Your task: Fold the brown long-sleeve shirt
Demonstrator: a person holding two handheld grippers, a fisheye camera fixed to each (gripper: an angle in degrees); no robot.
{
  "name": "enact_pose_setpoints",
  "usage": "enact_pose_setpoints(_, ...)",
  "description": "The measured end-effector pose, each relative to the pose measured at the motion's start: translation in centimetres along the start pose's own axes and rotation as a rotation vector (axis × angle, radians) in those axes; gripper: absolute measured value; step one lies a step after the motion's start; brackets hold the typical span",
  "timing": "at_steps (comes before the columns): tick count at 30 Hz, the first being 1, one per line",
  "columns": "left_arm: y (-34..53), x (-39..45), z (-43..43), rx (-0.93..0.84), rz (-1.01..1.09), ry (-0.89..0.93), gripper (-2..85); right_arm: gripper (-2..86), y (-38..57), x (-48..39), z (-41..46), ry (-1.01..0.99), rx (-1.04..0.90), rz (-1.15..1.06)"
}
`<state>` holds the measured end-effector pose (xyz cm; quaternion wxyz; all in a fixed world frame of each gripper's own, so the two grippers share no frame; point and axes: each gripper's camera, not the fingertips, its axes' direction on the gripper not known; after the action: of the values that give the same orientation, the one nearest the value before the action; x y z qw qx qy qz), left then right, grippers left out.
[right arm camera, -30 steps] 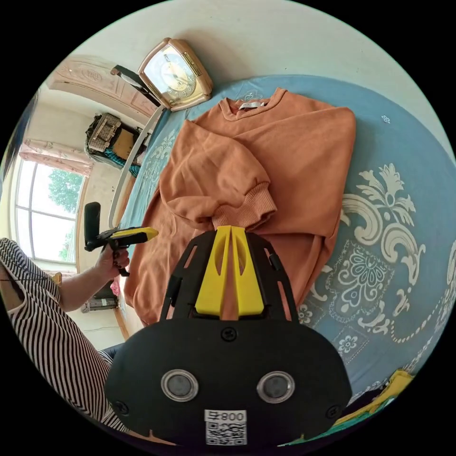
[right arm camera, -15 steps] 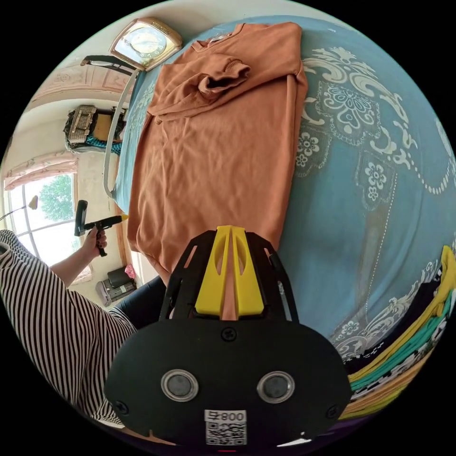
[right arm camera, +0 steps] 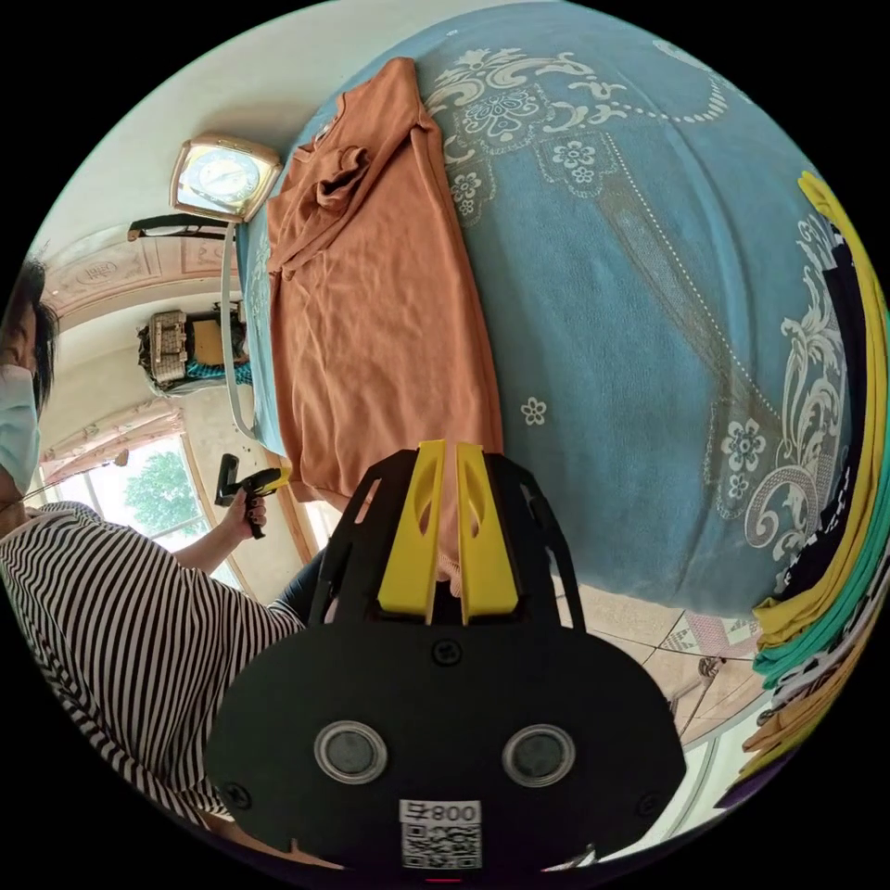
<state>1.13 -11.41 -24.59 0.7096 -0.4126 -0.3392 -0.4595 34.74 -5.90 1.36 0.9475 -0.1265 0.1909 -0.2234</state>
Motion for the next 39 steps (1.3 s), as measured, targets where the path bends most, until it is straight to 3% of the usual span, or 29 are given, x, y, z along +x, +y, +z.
enact_pose_setpoints(8, 4.6, -5.9, 0.8, 0.05, -0.027, 0.223, 11.2, 6.1, 5.4, 6.2, 1.2, -0.106, 0.033, 0.083)
enact_pose_setpoints(21, 12.1, -11.3, 1.7, 0.138, 0.118, 0.277, 8.8, 5.9, 13.9, 9.7, 2.3, -0.162, 0.141, -0.066)
enact_pose_setpoints(28, 18.4, -12.9, 1.6, 0.208, 0.167, 0.262, 11.7, 8.2, 22.2, 11.9, 0.0, -0.148, 0.211, -0.048)
enact_pose_setpoints(39, 23.3, -13.1, 3.5, 0.198, 0.241, 0.272, 12.5, 10.2, 31.3, 14.9, 2.8, -0.295, 0.186, 0.005)
